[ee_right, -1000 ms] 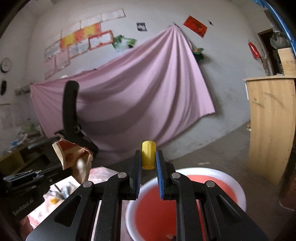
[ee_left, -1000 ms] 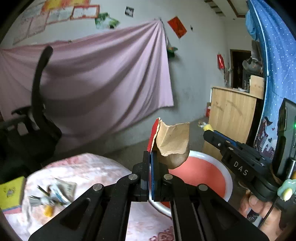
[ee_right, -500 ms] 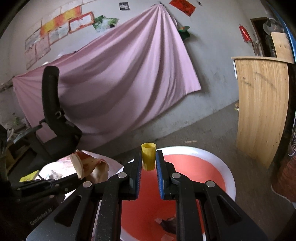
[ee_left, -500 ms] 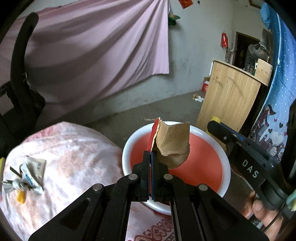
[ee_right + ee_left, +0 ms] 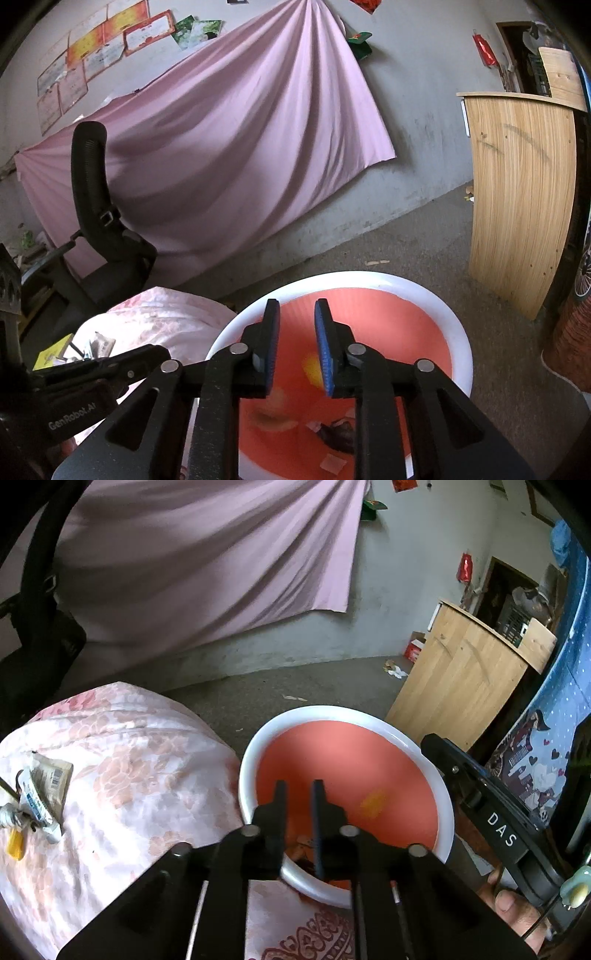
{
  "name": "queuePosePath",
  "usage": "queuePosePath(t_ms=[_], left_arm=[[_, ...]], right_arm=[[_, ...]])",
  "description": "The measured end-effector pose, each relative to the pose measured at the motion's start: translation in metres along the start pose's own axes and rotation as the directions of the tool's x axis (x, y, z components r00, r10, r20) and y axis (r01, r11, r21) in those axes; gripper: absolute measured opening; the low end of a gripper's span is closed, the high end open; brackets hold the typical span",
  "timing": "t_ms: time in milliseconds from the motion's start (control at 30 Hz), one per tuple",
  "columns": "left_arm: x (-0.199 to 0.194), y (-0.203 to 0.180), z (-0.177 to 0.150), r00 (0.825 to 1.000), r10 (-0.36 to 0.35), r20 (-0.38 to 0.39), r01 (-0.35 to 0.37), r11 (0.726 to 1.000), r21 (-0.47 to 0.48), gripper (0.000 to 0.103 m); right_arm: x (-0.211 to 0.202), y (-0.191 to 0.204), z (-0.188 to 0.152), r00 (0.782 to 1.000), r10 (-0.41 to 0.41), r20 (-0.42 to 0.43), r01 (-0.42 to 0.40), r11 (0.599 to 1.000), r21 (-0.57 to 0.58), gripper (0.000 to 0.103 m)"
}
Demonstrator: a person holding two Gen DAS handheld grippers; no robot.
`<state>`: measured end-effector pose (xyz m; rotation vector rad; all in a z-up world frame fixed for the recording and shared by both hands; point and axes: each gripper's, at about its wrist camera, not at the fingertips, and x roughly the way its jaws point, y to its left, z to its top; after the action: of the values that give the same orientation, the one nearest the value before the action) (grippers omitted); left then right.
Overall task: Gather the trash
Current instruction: 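Open both tools to drop the items into the basin, then move both open tools back over the table trash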
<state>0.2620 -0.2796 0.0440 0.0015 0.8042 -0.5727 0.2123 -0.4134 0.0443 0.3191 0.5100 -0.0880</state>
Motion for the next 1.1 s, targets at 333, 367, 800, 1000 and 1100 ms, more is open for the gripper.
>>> queuePosePath(t_ms=[333,367,800,1000,1100], left_arm=[[-0.049,0.043,-0.005,0.988,0.081,0.128,-0.071,0.994,-0.084,0.041],[-0.055,0.050,-0.005,0.985,0.092,0.143,-0.079,0.992,-0.098,0.041],[-0.155,0.131,-0.030,0.873,0.339,0.352,-0.248,0.928,-0.279,0.093],[-0.191,0.154,-0.054,0.792,0.421,0.442,-0.298,0.898,-0.322,0.100],[-0.202,0.160,-0.064,0.761,0.453,0.464,-0.329,0.886,-0.326,0.100]], right_arm=[[-0.011,0.021,0.005,0.998,0.028,0.059,-0.027,0.999,-0.023,0.038],[-0.013,0.025,0.005,0.997,0.033,0.071,-0.031,0.999,-0.030,0.043],[-0.037,0.093,0.000,0.955,0.145,0.259,-0.117,0.986,-0.117,0.092],[-0.042,0.125,-0.006,0.929,0.194,0.316,-0.146,0.975,-0.170,0.103],[-0.045,0.140,-0.010,0.913,0.227,0.338,-0.166,0.965,-0.201,0.103]])
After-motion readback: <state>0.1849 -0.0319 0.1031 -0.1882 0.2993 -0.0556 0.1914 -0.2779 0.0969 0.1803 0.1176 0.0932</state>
